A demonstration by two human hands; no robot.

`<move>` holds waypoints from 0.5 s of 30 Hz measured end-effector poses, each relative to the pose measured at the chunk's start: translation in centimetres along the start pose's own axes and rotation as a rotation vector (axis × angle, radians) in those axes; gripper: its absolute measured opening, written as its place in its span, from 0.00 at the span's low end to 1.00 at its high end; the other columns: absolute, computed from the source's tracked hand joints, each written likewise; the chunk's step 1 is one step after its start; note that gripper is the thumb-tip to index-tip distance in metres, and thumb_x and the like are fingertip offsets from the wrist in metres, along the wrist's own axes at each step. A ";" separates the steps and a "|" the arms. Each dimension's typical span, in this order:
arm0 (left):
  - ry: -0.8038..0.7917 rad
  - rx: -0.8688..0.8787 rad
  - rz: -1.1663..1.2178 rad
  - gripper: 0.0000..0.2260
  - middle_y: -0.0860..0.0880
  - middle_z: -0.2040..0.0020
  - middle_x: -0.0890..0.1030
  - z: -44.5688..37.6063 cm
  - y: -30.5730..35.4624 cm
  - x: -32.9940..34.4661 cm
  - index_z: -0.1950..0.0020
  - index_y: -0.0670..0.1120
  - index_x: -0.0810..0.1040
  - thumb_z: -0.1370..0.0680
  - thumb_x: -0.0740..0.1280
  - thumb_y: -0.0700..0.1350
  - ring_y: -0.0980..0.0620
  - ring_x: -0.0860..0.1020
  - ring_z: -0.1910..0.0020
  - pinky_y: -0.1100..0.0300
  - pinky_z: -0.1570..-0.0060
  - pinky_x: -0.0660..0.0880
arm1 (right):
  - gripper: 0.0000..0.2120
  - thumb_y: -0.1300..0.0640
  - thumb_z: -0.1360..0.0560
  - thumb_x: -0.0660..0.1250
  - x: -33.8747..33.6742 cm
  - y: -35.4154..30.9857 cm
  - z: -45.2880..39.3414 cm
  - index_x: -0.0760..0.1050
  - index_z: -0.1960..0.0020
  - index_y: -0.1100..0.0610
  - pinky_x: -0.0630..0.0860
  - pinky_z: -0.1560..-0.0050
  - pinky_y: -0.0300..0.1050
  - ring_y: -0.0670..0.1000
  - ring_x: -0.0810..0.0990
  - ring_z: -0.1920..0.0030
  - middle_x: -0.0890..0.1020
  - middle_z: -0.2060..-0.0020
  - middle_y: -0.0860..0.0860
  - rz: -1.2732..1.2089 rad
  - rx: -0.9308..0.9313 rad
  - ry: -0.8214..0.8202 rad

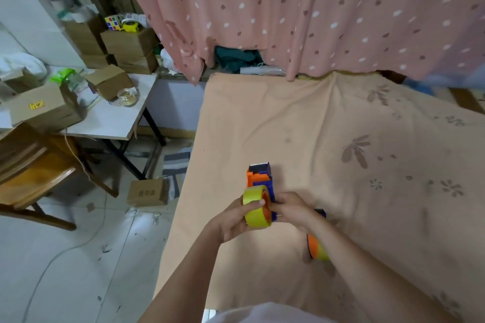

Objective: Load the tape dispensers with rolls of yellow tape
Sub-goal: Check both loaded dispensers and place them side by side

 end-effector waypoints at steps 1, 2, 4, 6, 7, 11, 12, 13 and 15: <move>0.010 0.020 -0.004 0.34 0.42 0.33 0.81 0.2 0.4 0.6 0.29 0.49 0.73 0.33 0.78 0.51 0.39 0.80 0.35 0.45 0.38 0.79 | 0.09 0.63 0.21 0.64 -0.6 -1.0 0.8 0.81 0.44 0.58 0.82 0.45 0.52 0.57 0.85 0.46 0.86 0.48 0.59 0.101 -0.049 0.032; 0.032 0.039 -0.014 0.36 0.43 0.33 0.81 0.5 0.7 1.0 0.28 0.50 0.71 0.34 0.79 0.50 0.41 0.80 0.35 0.45 0.38 0.79 | 0.09 0.62 0.20 0.62 -1.8 -2.4 1.6 0.81 0.47 0.59 0.81 0.46 0.51 0.59 0.84 0.46 0.85 0.50 0.59 0.268 -0.128 0.132; 0.090 0.082 -0.059 0.40 0.45 0.34 0.80 0.9 1.2 1.7 0.27 0.51 0.68 0.36 0.81 0.48 0.44 0.81 0.36 0.48 0.40 0.81 | 0.10 0.62 0.20 0.59 -4.4 -6.0 4.3 0.80 0.50 0.59 0.76 0.50 0.47 0.57 0.81 0.50 0.84 0.52 0.56 0.573 -0.328 0.467; 0.121 0.128 -0.107 0.42 0.46 0.34 0.79 1.1 1.4 2.5 0.26 0.51 0.65 0.35 0.81 0.44 0.45 0.81 0.37 0.47 0.42 0.81 | 0.10 0.61 0.21 0.61 -4.6 -8.9 7.1 0.80 0.47 0.58 0.74 0.50 0.43 0.53 0.80 0.51 0.83 0.52 0.53 0.546 -0.514 0.581; 0.131 0.142 -0.134 0.42 0.45 0.33 0.78 1.2 1.4 2.8 0.26 0.51 0.64 0.35 0.81 0.43 0.44 0.80 0.36 0.44 0.40 0.80 | 0.10 0.60 0.21 0.62 -3.9 -9.8 7.7 0.81 0.44 0.58 0.75 0.48 0.43 0.52 0.80 0.49 0.82 0.49 0.53 0.547 -0.559 0.530; 0.115 0.160 -0.200 0.46 0.45 0.32 0.77 1.9 1.4 4.4 0.26 0.52 0.63 0.39 0.82 0.44 0.41 0.79 0.34 0.42 0.33 0.76 | 0.20 0.58 0.21 0.64 -1.3 -8.9 6.8 0.72 0.29 0.55 0.76 0.41 0.46 0.56 0.77 0.39 0.76 0.37 0.55 0.832 -0.368 0.226; 0.104 0.165 -0.203 0.47 0.45 0.32 0.78 2.1 1.5 4.8 0.26 0.53 0.64 0.41 0.83 0.45 0.41 0.79 0.34 0.43 0.33 0.76 | 0.23 0.59 0.22 0.65 -1.4 -8.4 6.7 0.70 0.27 0.55 0.76 0.41 0.47 0.57 0.76 0.37 0.74 0.35 0.56 0.891 -0.313 0.208; 0.094 0.172 -0.214 0.48 0.45 0.33 0.78 2.2 1.6 5.2 0.26 0.54 0.64 0.42 0.83 0.46 0.42 0.79 0.35 0.45 0.34 0.76 | 0.24 0.59 0.22 0.66 -1.6 -8.2 6.8 0.69 0.27 0.55 0.76 0.40 0.48 0.57 0.75 0.37 0.73 0.35 0.56 0.920 -0.279 0.202; 0.083 0.183 -0.246 0.49 0.48 0.34 0.78 2.5 1.7 5.7 0.26 0.55 0.64 0.42 0.83 0.46 0.44 0.80 0.36 0.48 0.36 0.77 | 0.23 0.59 0.23 0.67 -1.9 -8.3 7.3 0.71 0.28 0.55 0.76 0.41 0.48 0.56 0.77 0.40 0.74 0.38 0.57 0.931 -0.250 0.211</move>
Point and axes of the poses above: each hand's wrist, its own z-axis away from the middle knuckle, its own x-axis out of the palm, y = z × x, the point moved 10 cm from there along -z, towards the middle knuckle
